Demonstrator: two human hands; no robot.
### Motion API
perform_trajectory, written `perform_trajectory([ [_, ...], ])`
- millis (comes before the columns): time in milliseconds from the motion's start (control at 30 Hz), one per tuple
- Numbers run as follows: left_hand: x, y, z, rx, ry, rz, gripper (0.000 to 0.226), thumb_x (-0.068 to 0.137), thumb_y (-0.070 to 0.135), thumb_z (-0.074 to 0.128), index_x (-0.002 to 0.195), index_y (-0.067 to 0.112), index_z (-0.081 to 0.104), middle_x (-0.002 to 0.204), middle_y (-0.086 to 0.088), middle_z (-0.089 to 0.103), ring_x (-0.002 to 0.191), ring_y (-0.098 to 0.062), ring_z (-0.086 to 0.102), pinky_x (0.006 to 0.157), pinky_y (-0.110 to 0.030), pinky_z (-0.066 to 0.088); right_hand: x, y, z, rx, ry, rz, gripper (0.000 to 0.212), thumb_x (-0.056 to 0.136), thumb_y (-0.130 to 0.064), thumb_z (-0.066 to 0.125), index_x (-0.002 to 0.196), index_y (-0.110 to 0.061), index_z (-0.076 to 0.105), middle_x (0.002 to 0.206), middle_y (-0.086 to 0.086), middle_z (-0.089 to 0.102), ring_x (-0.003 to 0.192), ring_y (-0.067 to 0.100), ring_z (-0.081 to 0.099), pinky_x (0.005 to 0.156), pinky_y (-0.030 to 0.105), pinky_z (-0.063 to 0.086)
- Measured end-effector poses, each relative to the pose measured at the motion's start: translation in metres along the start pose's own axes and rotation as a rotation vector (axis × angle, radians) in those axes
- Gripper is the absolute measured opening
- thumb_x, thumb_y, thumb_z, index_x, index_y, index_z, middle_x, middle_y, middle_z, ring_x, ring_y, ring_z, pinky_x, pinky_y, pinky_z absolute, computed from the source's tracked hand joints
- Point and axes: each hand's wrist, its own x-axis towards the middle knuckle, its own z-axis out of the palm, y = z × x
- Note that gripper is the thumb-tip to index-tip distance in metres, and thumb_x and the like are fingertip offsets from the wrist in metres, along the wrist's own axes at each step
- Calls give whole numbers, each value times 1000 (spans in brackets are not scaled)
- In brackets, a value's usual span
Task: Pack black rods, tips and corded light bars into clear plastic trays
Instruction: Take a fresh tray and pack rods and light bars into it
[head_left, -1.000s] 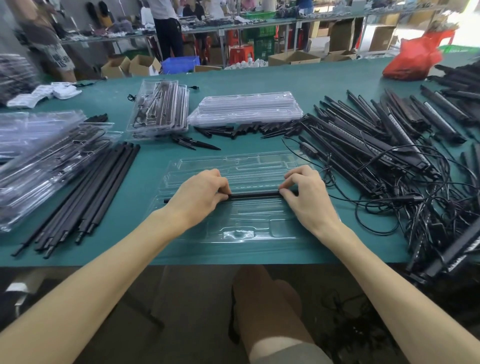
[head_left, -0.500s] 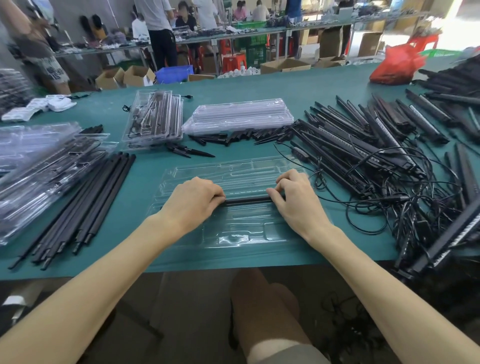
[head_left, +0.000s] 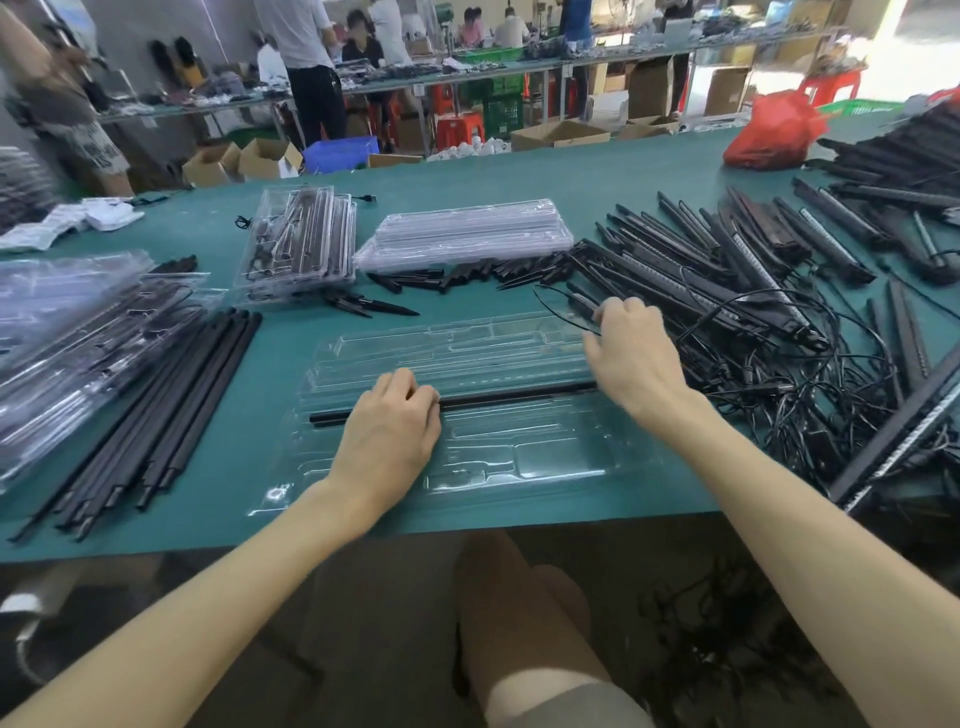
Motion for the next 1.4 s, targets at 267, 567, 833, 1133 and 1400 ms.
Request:
perform_trajectory([
  [267,5,-7,4,-89,-26,-19,21,103,18,52,108,6,68,99,-3,53,93,-21,51,84,-40,46,-4,7,15,-80,-24,65,27,104,-18,46,121,2,48,132,22,40,109,39,47,76,40,39],
  [567,5,-8,4,-121,6,-37,21,102,17,55,110,6,71,96,-3,56,93,-20,53,84,-37,48,-1,11,5,468,155,126,27,95,-1,53,121,-4,61,123,10,45,85,9,53,83,20,40],
  [833,2,-6,4,-128,35,-41,19,100,15,57,107,5,71,90,-1,54,89,-20,52,78,-34,46,-12,-31,-18,736,200,-21,20,92,-3,62,109,-10,69,113,7,60,87,3,61,75,7,48],
  [1133,0,-8,5,-140,22,-38,20,99,12,58,112,4,70,95,-4,58,94,-23,55,82,-38,49,-32,-36,8,319,2,-151,29,94,3,50,120,-6,59,120,5,46,88,21,55,78,34,48],
  [1400,2,-8,6,-141,19,-44,19,98,10,57,110,4,71,95,-3,58,94,-23,55,82,-39,50,-6,13,8,-222,65,41,31,95,-18,60,120,-1,52,126,21,47,112,35,47,93,40,41],
])
